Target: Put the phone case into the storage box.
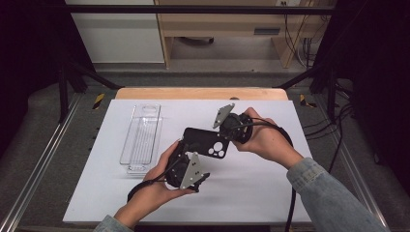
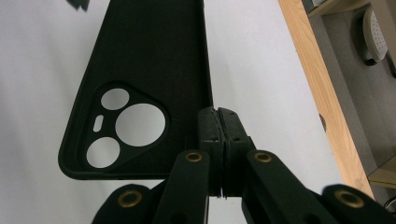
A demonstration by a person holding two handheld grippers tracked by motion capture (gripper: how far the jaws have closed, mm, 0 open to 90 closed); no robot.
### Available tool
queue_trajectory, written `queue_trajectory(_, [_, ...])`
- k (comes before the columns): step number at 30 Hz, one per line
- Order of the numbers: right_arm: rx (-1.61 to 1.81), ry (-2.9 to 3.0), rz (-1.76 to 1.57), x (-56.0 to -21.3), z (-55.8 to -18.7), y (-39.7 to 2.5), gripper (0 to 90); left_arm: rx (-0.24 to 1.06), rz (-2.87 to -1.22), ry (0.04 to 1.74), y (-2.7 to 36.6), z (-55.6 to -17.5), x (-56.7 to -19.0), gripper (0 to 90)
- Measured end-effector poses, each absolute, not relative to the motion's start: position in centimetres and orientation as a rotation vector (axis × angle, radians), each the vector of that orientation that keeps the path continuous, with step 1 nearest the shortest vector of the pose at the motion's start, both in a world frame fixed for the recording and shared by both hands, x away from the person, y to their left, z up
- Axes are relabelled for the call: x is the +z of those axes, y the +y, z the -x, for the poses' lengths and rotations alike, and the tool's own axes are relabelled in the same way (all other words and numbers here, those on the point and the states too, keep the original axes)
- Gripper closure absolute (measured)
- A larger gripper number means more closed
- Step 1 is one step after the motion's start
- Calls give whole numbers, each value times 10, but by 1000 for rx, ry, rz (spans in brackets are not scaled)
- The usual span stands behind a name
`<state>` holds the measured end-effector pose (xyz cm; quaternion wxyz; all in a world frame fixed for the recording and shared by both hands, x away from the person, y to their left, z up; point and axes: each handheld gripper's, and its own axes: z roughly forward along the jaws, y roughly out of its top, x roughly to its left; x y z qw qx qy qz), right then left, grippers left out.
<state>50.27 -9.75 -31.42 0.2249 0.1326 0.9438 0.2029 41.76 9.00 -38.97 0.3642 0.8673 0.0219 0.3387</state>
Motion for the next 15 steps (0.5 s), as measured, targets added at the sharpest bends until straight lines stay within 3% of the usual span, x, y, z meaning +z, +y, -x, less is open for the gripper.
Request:
queue_trajectory(6, [573,2599,-350,-310,-500,-95,898,878,-2227,53,87,-418,-388,124])
queue_trajectory(15, [581,2594,-338,-304,-498,-95,899,912,-2227,-1,84,-417,-383,340])
